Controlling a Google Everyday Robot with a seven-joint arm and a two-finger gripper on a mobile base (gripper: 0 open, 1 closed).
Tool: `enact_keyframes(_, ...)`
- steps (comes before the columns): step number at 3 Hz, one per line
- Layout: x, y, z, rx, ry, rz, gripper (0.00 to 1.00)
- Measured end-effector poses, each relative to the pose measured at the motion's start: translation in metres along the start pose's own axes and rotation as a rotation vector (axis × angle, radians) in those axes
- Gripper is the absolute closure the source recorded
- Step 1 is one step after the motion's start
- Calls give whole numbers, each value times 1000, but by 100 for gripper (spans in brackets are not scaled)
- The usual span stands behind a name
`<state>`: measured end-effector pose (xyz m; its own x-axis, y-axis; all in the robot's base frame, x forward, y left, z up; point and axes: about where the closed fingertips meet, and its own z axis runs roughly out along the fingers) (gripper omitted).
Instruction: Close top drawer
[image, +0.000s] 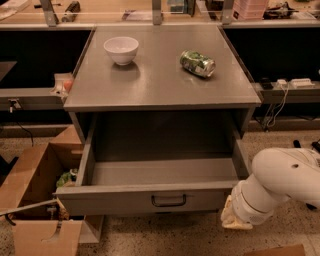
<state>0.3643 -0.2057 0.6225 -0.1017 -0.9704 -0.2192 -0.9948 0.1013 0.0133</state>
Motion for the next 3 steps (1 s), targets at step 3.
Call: enact_keyframes(3, -11, -45, -4, 121, -46, -13, 82)
